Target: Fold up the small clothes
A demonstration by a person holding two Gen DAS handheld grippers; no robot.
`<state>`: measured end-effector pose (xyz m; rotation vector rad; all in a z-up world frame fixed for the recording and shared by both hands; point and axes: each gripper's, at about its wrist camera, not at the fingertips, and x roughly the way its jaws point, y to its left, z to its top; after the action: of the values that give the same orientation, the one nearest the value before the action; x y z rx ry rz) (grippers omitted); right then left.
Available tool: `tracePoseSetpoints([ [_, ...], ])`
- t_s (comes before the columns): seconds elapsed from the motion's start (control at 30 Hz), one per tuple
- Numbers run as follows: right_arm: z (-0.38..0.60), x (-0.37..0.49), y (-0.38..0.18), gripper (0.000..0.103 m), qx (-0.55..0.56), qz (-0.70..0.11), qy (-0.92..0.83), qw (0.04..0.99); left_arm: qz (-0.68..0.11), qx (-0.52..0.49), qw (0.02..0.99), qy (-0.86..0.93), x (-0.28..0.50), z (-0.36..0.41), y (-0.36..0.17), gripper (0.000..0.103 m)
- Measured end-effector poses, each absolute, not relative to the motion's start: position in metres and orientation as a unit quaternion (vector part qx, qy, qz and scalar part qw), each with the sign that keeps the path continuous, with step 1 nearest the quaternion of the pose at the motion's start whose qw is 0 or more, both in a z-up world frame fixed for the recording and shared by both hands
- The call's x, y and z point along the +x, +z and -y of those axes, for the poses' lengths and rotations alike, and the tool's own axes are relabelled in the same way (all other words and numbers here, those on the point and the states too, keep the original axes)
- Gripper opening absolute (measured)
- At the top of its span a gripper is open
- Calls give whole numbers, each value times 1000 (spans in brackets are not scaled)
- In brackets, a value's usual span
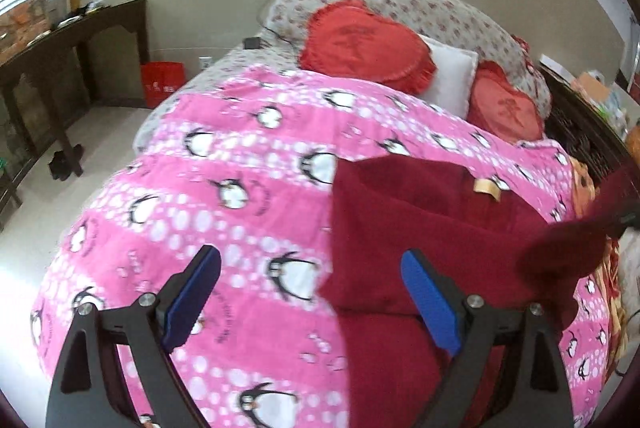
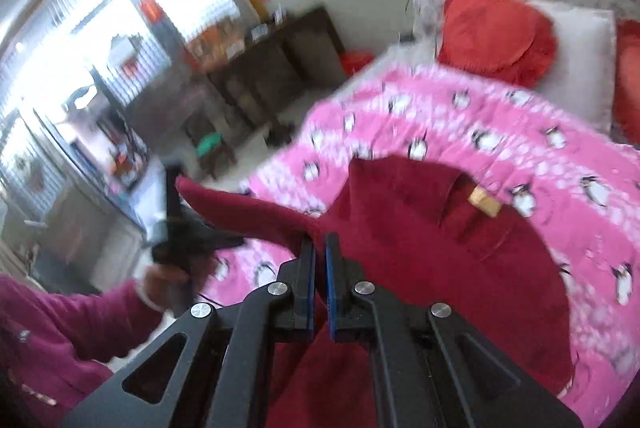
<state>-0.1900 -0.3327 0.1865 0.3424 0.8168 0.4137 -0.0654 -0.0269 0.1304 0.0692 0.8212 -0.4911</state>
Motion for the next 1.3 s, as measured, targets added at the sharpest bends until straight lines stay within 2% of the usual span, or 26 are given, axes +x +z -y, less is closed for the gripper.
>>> tracePoseSetpoints([
  [0.23, 310, -72, 70, 0, 148, -535, 145, 819, -409, 29, 883, -228, -55, 17, 121, 94],
  [0.33, 320, -45, 40, 0, 133, -550, 62, 822, -408, 48, 880, -240, -52, 30, 117, 94],
  [0.5, 347, -65, 59, 3, 160, -494, -32, 854, -413, 51, 870, -264, -40, 58, 103, 95],
  [0.63, 358, -126, 91, 6, 169, -451, -23, 876, -419, 56, 862, -281, -28, 90, 85, 94],
  [0.8, 377, -220, 104, 8, 155, -429, -77, 887, -402, 119, 861, -288, -23, 137, 68, 93],
  [0.83, 384, -239, 104, 9, 158, -426, -94, 886, -406, 127, 856, -294, -23, 146, 64, 83],
  [0.87, 395, -260, 101, 10, 166, -427, -118, 881, -416, 130, 847, -306, -22, 155, 60, 62],
  [0.93, 416, -292, 93, 15, 195, -422, -156, 871, -446, 134, 825, -319, -20, 167, 51, 32],
  [0.97, 424, -301, 88, 16, 212, -423, -165, 866, -456, 139, 822, -313, -21, 170, 49, 21],
  [1.0, 433, -308, 81, 16, 230, -425, -172, 858, -457, 137, 820, -315, -24, 171, 52, 14],
  [1.03, 442, -314, 71, 16, 253, -430, -183, 847, -456, 128, 818, -327, -27, 169, 58, 11],
  [1.3, 462, -290, 35, 22, 330, -425, -168, 826, -417, 96, 828, -363, -47, 134, 129, 11],
])
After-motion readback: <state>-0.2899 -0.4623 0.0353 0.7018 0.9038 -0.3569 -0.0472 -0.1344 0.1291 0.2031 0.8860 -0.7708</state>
